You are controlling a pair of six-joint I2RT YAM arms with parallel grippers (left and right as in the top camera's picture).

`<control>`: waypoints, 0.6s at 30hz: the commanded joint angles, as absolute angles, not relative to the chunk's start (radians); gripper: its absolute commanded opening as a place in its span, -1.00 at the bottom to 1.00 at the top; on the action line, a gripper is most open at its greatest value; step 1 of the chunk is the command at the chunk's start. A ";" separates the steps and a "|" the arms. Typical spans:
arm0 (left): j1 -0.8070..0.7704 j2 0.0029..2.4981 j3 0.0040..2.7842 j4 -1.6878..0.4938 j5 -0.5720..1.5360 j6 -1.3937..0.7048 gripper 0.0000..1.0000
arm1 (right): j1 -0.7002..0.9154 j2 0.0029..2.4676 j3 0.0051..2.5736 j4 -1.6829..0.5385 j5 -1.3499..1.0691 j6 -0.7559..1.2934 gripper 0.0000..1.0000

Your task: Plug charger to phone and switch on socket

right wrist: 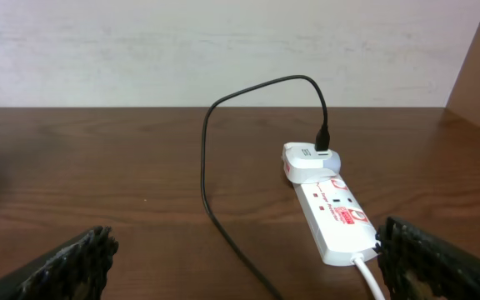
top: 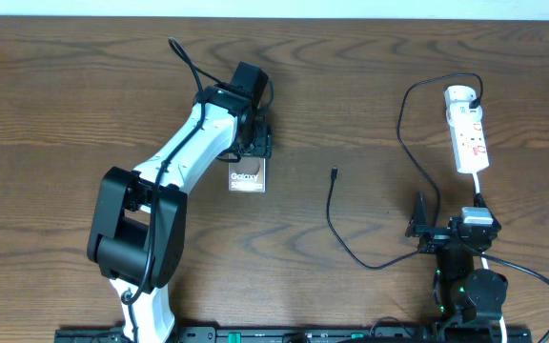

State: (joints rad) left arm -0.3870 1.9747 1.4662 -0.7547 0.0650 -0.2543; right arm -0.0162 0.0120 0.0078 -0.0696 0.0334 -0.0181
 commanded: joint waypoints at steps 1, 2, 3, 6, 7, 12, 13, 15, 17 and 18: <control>-0.383 1.980 1.447 -0.744 0.067 -0.247 0.18 | -0.011 0.007 0.006 -0.072 0.031 -0.012 0.98; -0.383 1.985 1.439 -0.738 0.067 -0.250 0.18 | -0.011 0.007 0.006 -0.072 0.031 -0.012 0.99; -0.383 1.990 1.431 -0.730 0.067 -0.250 0.19 | -0.011 0.007 0.006 -0.072 0.031 -0.012 0.98; -0.383 2.008 1.417 -0.715 0.067 -0.249 0.18 | -0.011 0.007 0.006 -0.072 0.031 -0.012 0.99; -0.383 2.015 1.417 -0.713 0.066 -0.249 0.18 | -0.011 0.007 0.006 -0.072 0.031 -0.012 0.98; -0.383 2.033 1.417 -0.709 0.067 -0.252 0.19 | -0.011 0.007 0.006 -0.072 0.031 -0.012 0.98; -0.383 2.034 1.417 -0.708 0.067 -0.255 0.18 | -0.011 0.007 0.006 -0.072 0.031 -0.012 0.98; -0.383 2.035 1.417 -0.704 0.067 -0.258 0.19 | -0.011 0.007 0.006 -0.072 0.031 -0.012 0.99; -0.383 2.037 1.417 -0.701 0.067 -0.258 0.18 | -0.011 0.007 0.006 -0.072 0.031 -0.012 0.98; -0.383 2.039 1.417 -0.701 0.067 -0.261 0.19 | -0.011 0.007 0.006 -0.072 0.031 -0.012 0.98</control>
State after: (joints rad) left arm -0.3870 2.0296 1.4178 -0.7040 0.0650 -0.2554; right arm -0.0162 0.0120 0.0078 -0.0696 0.0334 -0.0181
